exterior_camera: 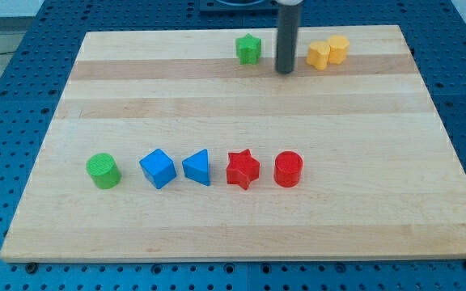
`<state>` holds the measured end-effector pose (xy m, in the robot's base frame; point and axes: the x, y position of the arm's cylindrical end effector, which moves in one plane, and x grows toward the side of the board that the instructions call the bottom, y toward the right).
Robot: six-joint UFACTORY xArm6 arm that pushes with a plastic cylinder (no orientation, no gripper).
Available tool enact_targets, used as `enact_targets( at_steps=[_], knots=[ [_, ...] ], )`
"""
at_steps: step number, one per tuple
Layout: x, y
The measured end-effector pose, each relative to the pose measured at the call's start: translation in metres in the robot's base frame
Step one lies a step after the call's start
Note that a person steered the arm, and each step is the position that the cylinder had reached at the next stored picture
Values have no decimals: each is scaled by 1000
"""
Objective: Place the green star to the left of the green circle
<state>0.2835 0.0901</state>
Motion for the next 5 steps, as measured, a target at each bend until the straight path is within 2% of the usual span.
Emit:
enact_targets(
  at_steps=[1, 2, 3, 5],
  knots=[
    [-38, -3],
    [-49, -37],
    [-43, -69],
    [11, -132]
  ],
)
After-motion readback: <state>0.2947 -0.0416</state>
